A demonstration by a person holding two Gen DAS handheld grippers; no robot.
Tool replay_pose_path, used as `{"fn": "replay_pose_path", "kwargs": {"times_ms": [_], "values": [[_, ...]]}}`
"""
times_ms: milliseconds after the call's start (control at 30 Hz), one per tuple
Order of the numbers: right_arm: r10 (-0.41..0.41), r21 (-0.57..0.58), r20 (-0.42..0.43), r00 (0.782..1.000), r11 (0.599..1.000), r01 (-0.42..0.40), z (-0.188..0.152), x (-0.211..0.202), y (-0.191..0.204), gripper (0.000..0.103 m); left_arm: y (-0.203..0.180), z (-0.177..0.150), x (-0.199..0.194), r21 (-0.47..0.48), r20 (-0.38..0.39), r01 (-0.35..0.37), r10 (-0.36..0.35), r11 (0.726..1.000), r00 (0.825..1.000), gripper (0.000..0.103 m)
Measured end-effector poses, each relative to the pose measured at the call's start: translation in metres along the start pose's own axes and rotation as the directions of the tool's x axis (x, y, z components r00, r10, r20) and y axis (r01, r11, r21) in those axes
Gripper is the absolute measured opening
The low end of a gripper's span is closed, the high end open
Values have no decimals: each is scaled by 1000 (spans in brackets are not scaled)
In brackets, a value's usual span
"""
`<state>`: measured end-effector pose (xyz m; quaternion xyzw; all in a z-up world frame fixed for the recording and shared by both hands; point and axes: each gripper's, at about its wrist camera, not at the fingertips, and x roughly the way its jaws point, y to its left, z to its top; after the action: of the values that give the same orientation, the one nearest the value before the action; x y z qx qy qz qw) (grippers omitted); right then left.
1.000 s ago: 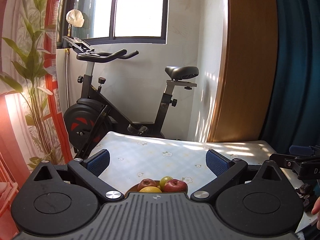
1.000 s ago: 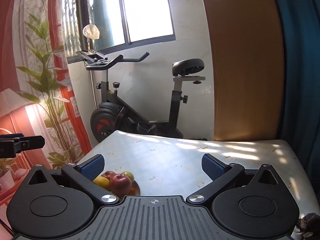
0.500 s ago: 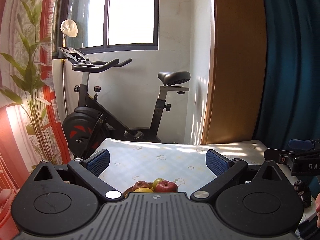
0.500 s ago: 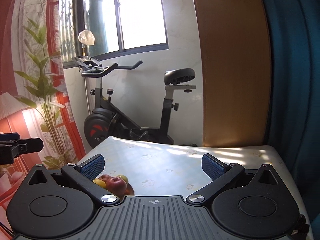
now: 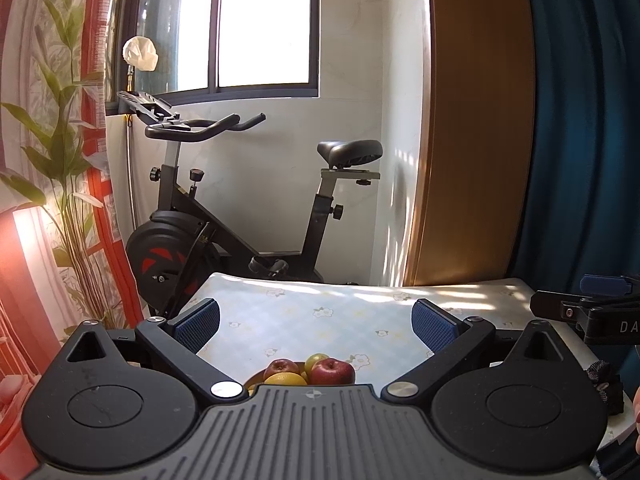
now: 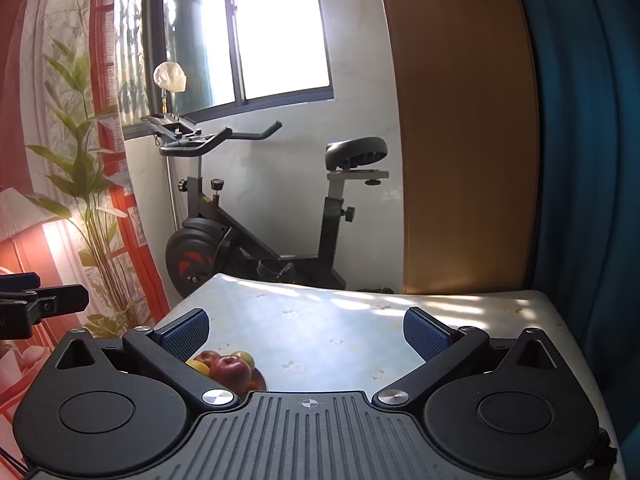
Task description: Organize fruits
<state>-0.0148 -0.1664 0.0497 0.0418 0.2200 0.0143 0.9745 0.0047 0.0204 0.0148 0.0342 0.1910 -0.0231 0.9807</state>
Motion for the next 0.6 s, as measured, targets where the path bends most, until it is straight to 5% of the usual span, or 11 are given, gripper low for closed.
{"fn": "replay_pose_path", "kwargs": {"times_ms": [600], "values": [[-2, 0, -1, 1000, 1000, 2, 0, 1, 2, 103, -7, 0, -8, 14, 18, -10, 10, 1000, 1000, 103]]}}
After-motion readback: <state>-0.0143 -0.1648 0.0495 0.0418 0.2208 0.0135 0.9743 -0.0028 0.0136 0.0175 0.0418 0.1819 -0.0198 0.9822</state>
